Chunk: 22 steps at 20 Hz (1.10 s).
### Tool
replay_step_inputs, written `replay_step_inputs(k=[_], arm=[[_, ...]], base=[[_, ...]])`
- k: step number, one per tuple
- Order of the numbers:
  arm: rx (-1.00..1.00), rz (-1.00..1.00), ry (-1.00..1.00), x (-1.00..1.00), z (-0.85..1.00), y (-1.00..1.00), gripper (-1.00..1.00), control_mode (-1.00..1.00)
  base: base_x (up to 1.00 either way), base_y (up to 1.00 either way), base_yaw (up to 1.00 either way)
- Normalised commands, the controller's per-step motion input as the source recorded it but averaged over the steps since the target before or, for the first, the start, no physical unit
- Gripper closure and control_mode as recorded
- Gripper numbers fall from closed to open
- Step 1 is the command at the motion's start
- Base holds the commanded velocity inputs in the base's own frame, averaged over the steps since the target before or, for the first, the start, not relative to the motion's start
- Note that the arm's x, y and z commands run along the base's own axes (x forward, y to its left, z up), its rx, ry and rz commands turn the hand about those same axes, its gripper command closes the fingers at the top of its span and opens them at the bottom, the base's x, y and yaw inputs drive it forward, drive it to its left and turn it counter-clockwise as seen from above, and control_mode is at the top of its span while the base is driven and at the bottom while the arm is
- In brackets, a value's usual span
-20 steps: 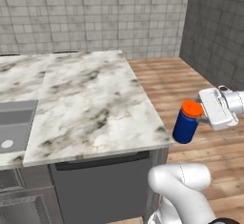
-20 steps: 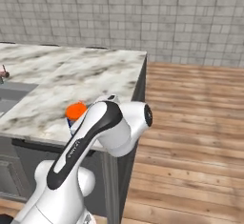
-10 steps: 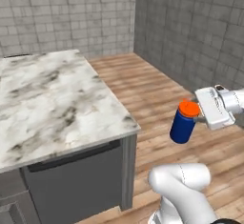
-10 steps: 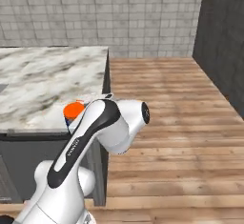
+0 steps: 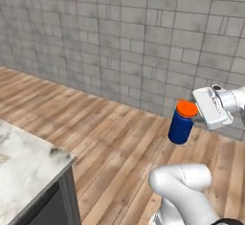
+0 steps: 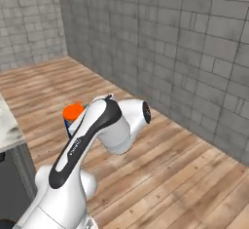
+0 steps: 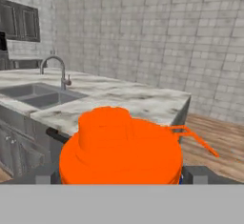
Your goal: Pick the boxed drink, water bottle from the counter and place them in the open cabinet.
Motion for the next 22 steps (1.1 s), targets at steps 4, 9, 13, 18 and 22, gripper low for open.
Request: replay_step_inputs(k=[4,9,13,18,22], arm=[[0.0,0.0,0.0,0.0,0.0,0.0,1.0,1.0],[0.0,0.0,0.0,0.0,0.0,0.0,1.0,1.0],[0.0,0.0,0.0,0.0,0.0,0.0,1.0,1.0],[0.0,0.0,0.0,0.0,0.0,0.0,1.0,1.0],[0.0,0.0,0.0,0.0,0.0,0.0,1.0,1.0]], base=[[0.0,0.01,-0.98],[0.0,0.01,-0.98],[0.0,0.01,-0.99],[0.17,0.08,-0.83],[0.66,0.23,-0.32]])
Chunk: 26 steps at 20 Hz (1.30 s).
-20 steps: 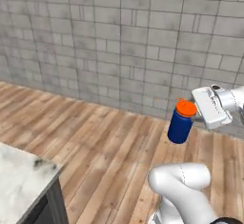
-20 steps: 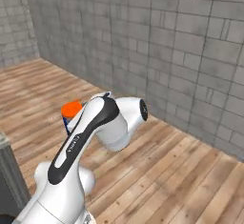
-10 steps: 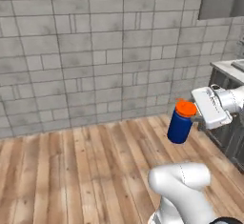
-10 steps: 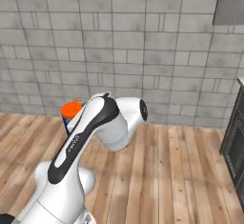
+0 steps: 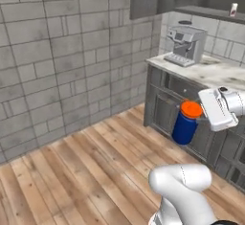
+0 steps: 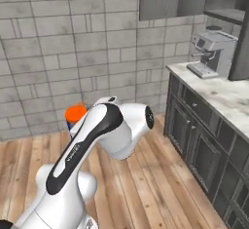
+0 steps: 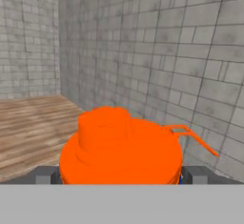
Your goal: Pick the boxed drink, water bottle from the counter and place them in the open cabinet.
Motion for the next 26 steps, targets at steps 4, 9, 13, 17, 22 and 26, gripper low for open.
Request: replay_step_inputs(k=[4,9,13,17,22,26], arm=[[0.0,0.0,0.0,0.0,0.0,0.0,1.0,1.0],[0.0,0.0,0.0,0.0,0.0,0.0,1.0,1.0],[0.0,0.0,0.0,0.0,0.0,0.0,1.0,1.0],[0.0,0.0,0.0,0.0,0.0,0.0,1.0,1.0],[0.0,0.0,0.0,0.0,0.0,0.0,1.0,1.0],[0.0,0.0,0.0,0.0,0.0,0.0,1.0,1.0]], base=[[0.8,0.26,-0.12],[0.77,0.28,-0.18],[0.61,0.29,-0.43],[0.43,0.28,-0.66],[0.37,0.25,-0.71],[0.37,0.25,-0.71]])
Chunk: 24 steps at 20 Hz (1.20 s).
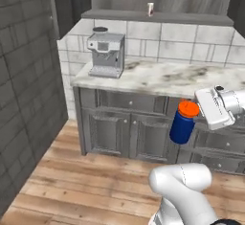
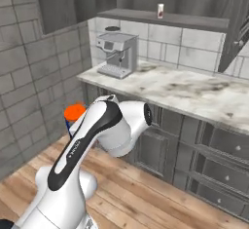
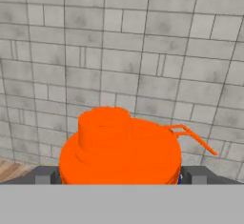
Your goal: Pick the boxed drink, water bottle from the counter and place them in the open cabinet.
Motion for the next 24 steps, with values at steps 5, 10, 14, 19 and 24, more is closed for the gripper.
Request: replay_step_inputs(k=[5,10,14,19,24], arm=[[0.0,0.0,0.0,0.0,0.0,0.0,1.0,1.0],[0.0,0.0,0.0,0.0,0.0,0.0,1.0,1.0],[0.0,0.0,0.0,0.0,0.0,0.0,1.0,1.0],[0.0,0.0,0.0,0.0,0.0,0.0,1.0,1.0],[0.0,0.0,0.0,0.0,0.0,0.0,1.0,1.0]], base=[[0.47,0.33,-0.57],[0.65,0.37,-0.29],[0.72,0.34,-0.12],[0.73,0.31,-0.14],[0.73,0.29,-0.14]])
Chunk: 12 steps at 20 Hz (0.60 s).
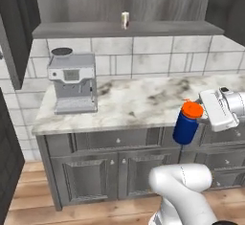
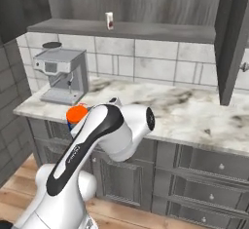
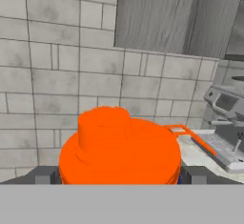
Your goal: Pick the boxed drink, water bottle from the counter and place them in the open cabinet.
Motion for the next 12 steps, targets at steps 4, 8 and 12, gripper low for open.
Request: replay_step_inputs(k=[4,8,12], arm=[[0.0,0.0,0.0,0.0,0.0,0.0,1.0,1.0],[0.0,0.0,0.0,0.0,0.0,0.0,1.0,1.0],[0.0,0.0,0.0,0.0,0.0,0.0,1.0,1.0]], base=[[0.72,0.32,-0.17],[0.7,0.25,-0.15],[0.61,0.02,-0.11]])
